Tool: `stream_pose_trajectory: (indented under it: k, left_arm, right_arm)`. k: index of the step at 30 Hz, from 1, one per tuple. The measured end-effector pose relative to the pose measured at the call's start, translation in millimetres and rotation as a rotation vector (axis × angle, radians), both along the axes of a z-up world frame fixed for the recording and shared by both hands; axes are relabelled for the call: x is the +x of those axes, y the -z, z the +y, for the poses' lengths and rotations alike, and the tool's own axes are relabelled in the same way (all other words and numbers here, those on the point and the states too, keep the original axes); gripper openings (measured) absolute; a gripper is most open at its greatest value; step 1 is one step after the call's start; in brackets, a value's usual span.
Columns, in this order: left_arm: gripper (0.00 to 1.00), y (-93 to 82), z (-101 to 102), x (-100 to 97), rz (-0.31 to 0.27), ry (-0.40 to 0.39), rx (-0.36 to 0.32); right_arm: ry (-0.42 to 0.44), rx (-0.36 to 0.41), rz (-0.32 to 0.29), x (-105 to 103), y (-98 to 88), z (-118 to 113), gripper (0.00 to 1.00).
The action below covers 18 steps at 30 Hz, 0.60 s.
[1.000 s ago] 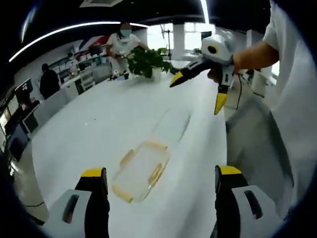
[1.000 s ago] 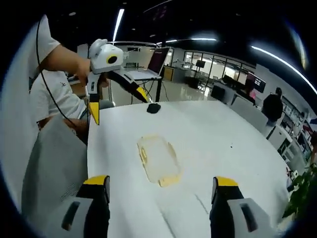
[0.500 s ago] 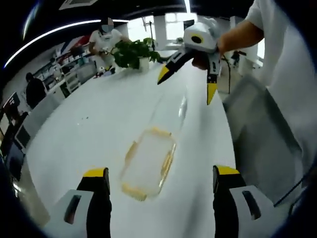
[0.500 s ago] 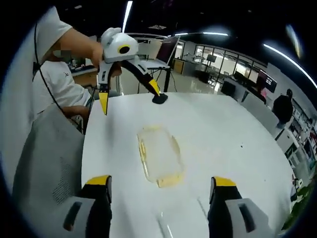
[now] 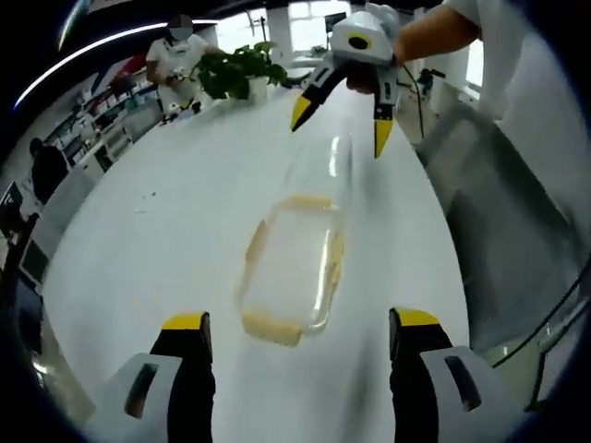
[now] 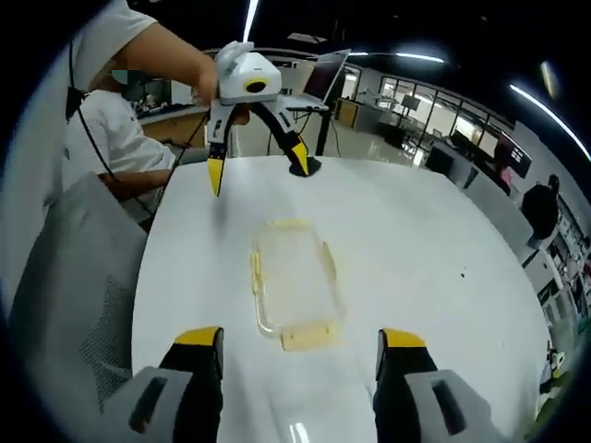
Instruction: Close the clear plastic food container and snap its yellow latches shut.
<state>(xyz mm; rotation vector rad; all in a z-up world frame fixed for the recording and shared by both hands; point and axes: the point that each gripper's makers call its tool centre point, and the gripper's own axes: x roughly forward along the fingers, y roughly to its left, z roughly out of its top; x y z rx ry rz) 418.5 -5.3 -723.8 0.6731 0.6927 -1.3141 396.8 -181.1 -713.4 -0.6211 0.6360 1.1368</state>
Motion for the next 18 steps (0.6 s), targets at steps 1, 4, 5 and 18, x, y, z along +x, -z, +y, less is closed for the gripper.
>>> stream_pose_trajectory:
  k: [1, 4, 5, 18]
  left_arm:
    - [0.77, 2.0, 0, 0.7, 0.009, 0.004, 0.002]
    - [0.76, 8.2, 1, 6.5, 0.006, 0.027, 0.022]
    - [0.75, 9.5, 1, 7.7, 0.004, 0.034, 0.026]
    - [0.66, 33.3, 5, 14.1, 0.033, 0.1, 0.059]
  right_arm:
    - [0.003, 0.004, 0.011, 1, 1.3, 0, 0.66]
    - [-0.013, -0.013, -0.005, 5, 5.6, 0, 0.62]
    - [-0.014, -0.013, -0.003, 6, 6.9, 0, 0.61]
    - [-0.034, -0.078, 0.046, 12, 30.9, 1, 0.55]
